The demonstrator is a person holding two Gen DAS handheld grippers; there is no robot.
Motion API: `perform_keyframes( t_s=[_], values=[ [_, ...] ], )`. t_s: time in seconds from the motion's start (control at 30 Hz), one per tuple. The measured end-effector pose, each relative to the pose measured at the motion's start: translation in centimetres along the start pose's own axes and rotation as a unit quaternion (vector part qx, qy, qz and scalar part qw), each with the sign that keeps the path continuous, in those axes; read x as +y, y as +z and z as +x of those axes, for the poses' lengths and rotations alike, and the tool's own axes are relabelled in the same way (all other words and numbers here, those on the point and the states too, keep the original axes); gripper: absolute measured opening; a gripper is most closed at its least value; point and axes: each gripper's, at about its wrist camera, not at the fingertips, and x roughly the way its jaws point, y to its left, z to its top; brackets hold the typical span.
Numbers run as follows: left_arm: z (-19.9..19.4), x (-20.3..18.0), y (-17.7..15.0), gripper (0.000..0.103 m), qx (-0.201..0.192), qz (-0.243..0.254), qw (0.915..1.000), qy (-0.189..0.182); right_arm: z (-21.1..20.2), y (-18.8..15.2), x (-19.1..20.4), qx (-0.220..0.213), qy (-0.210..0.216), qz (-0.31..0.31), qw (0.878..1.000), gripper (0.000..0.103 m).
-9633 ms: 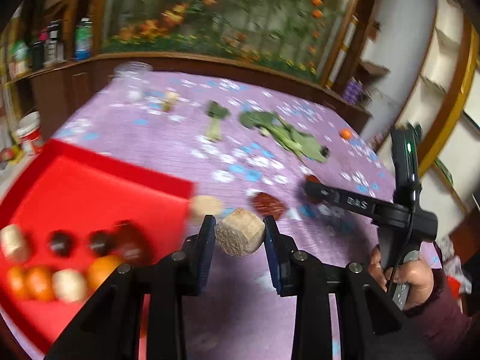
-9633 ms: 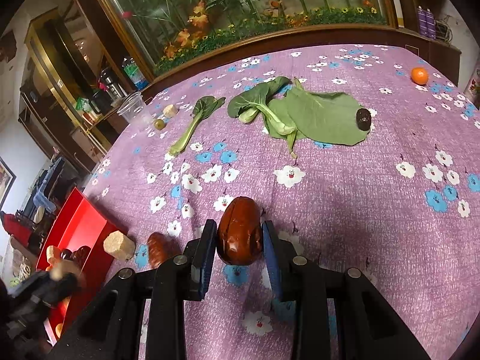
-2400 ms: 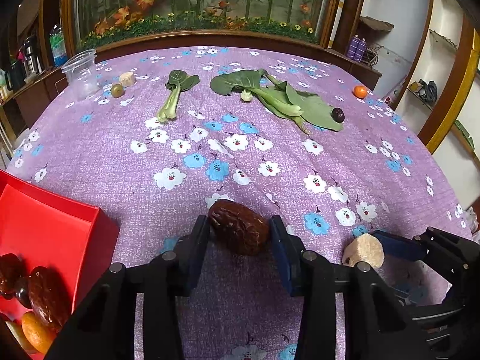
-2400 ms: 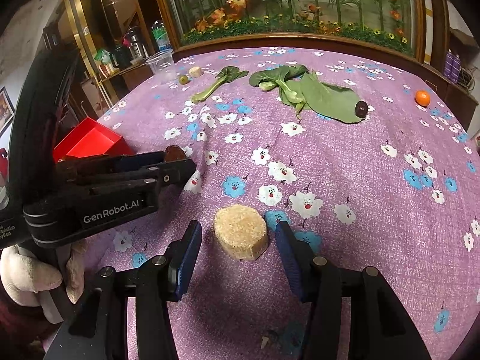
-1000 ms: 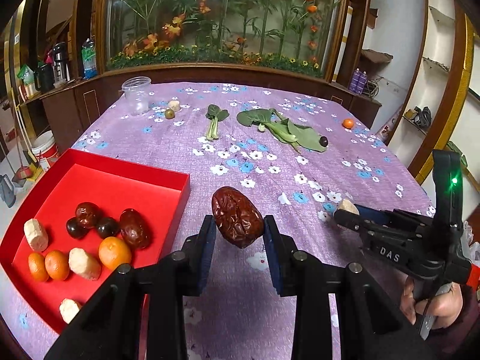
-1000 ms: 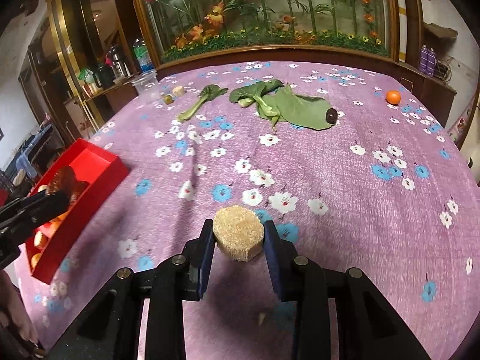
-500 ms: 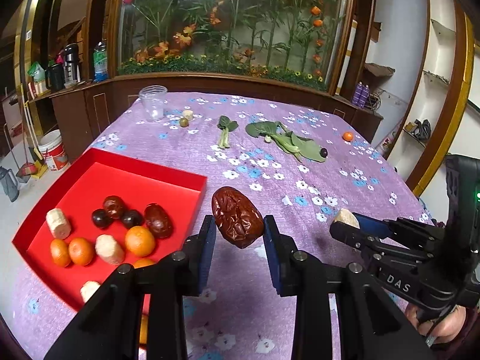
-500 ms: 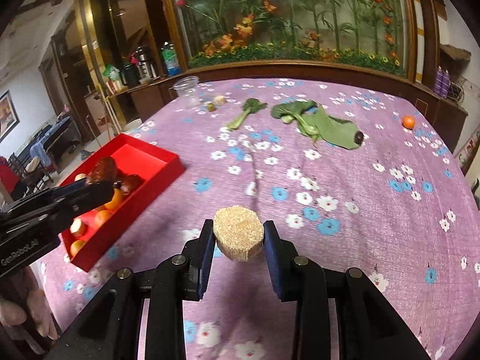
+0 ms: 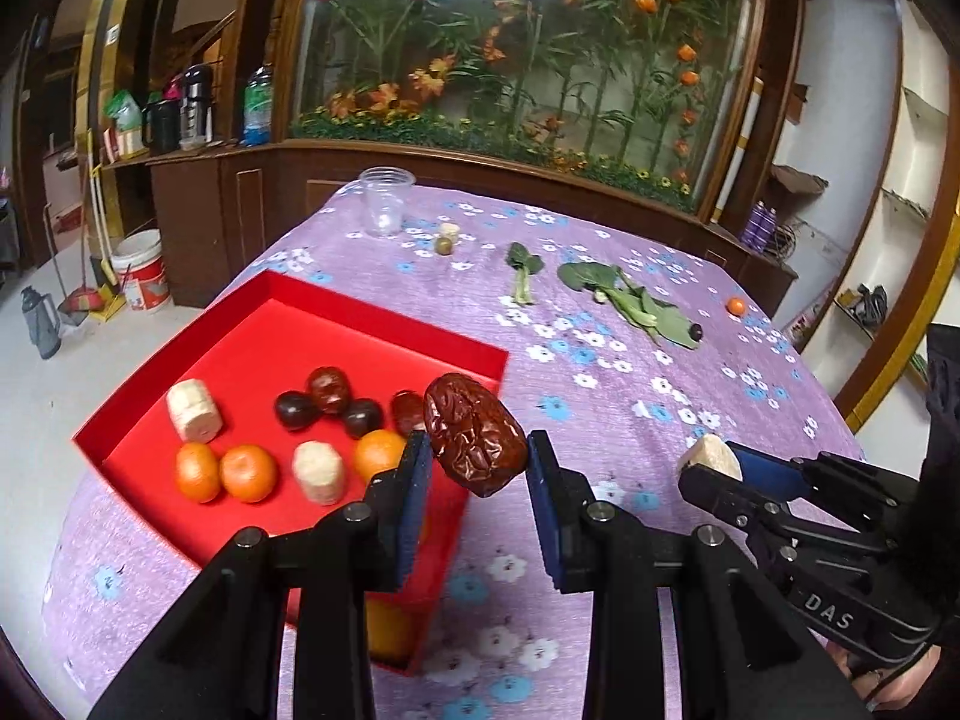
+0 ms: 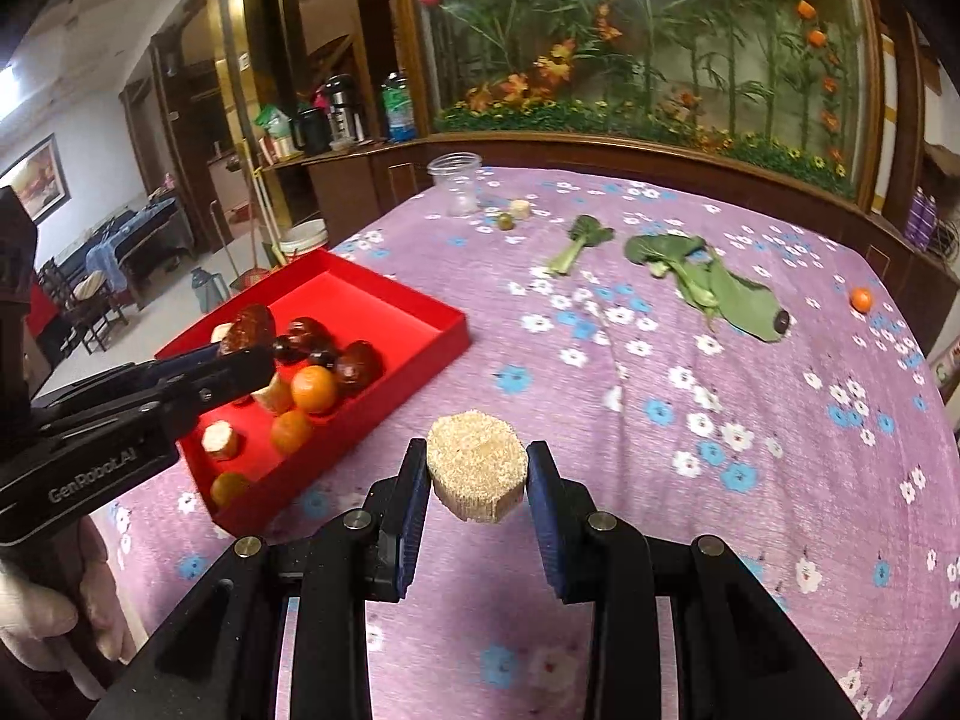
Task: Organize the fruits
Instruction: 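Carry the red date and yam slice over the red tray, then lower the red date and yam slice into the tray and open both tools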
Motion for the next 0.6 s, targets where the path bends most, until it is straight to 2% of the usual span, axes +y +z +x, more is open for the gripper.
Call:
perform_keyframes(
  t_s=[0.33,0.6],
  values=[
    [-0.2,4.4,-0.2,0.031,-0.004,-0.038,0.9988,0.030,2.1,1.2,4.7,0.016,0.028,-0.035,0.999,0.035],
    [0.2,10.3,-0.3,0.031,0.000,-0.091,0.9937,0.065,5.0,3.3,8.4,0.030,0.051,-0.058,0.997,0.035]
  ],
)
